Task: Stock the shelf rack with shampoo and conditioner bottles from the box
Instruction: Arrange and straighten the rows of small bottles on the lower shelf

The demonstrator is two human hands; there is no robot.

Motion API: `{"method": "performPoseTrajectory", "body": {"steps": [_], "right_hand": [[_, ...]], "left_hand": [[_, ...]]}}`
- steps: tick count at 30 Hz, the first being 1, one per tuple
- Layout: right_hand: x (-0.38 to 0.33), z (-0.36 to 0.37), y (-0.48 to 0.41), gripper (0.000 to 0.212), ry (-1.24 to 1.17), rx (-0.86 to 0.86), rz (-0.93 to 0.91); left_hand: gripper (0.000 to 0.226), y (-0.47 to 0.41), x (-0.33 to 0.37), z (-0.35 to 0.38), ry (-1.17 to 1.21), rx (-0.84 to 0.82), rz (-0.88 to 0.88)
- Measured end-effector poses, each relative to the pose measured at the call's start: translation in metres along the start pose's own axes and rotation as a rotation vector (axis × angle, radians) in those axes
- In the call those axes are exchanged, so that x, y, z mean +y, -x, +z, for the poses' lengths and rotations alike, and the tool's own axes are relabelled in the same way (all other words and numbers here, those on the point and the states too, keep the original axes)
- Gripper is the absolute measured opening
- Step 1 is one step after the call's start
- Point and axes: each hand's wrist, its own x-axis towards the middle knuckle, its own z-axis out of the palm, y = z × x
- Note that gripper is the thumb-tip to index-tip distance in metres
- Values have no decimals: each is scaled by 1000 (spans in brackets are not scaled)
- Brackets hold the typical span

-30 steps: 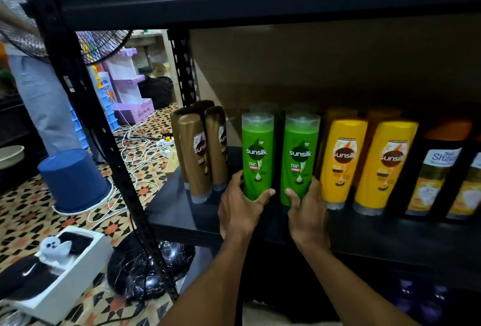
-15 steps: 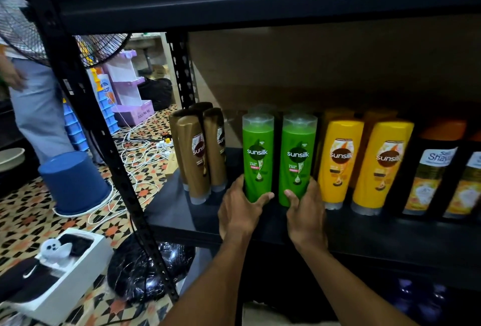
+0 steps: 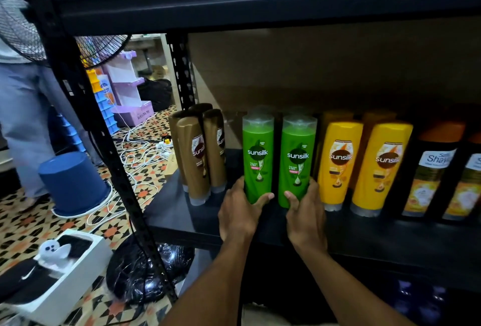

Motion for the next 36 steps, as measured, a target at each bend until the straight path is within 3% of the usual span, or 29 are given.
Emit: {"method": "performPoseTrajectory", "body": {"steps": [29, 36], "right_hand": [[3, 1, -2, 58, 4, 4, 12], [2, 1, -2, 60, -6, 7, 15]], "left_hand": [[74, -4, 1, -2, 61, -67, -88], [66, -4, -1, -2, 71, -72, -95]]}}
